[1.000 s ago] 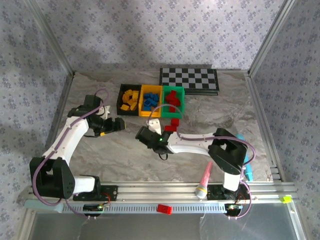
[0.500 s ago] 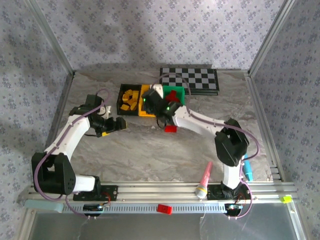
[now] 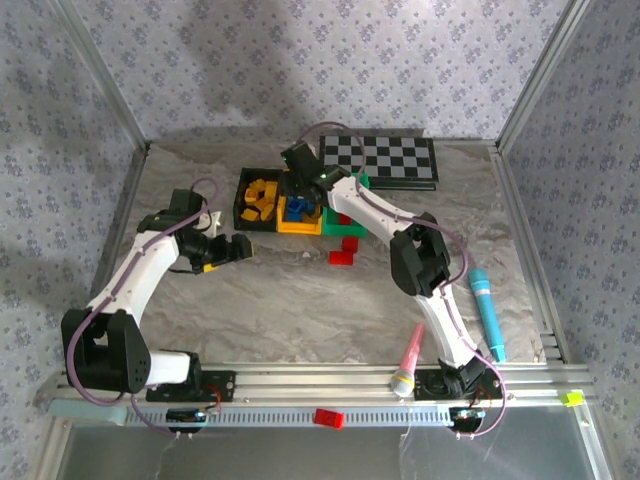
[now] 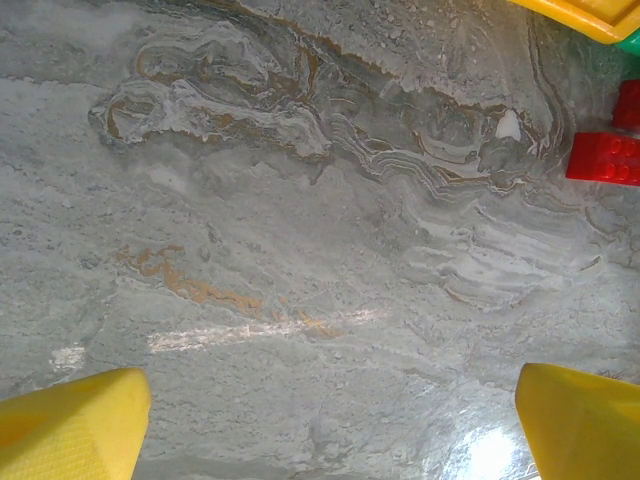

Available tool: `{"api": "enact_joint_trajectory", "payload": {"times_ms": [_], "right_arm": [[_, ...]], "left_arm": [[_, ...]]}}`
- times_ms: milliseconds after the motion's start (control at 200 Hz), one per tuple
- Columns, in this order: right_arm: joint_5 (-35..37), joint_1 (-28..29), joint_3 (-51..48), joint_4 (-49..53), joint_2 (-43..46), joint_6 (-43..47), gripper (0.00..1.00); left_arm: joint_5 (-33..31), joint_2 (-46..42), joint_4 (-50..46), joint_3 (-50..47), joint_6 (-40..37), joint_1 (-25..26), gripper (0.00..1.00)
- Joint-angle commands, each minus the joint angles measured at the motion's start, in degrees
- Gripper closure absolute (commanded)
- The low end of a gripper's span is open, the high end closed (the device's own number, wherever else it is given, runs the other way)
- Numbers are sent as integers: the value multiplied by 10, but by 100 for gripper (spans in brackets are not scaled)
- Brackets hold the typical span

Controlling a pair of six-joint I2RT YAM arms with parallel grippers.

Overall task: Sort the legos into containers by color
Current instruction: Place the lego in the container, then pick up the lego from the center of the table.

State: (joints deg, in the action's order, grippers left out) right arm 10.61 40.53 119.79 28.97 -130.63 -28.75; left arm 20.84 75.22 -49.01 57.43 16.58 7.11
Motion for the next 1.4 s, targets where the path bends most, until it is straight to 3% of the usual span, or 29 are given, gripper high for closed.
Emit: {"api": "enact_joint_trajectory", "payload": {"times_ms": [0, 150, 500, 730, 975, 1399], "right_arm": [[-1, 1, 12, 41, 7, 14, 43], [14, 16, -68, 15, 70, 14, 43], [82, 74, -401, -47, 290, -35, 42], [119, 85, -542, -43, 364, -97, 41], [119, 58, -591, -49, 376, -119, 40], [82, 1, -558, -68, 331, -102, 38]], "left_arm": [[7, -21, 0, -8, 3, 0, 7], [6, -18, 0, -6, 3, 0, 6], [10, -20, 5, -5, 15, 6, 6], [16, -18, 15, -1, 38, 19, 6], [17, -13, 40, -5, 74, 52, 6], [2, -4, 98, -22, 129, 123, 6]]}}
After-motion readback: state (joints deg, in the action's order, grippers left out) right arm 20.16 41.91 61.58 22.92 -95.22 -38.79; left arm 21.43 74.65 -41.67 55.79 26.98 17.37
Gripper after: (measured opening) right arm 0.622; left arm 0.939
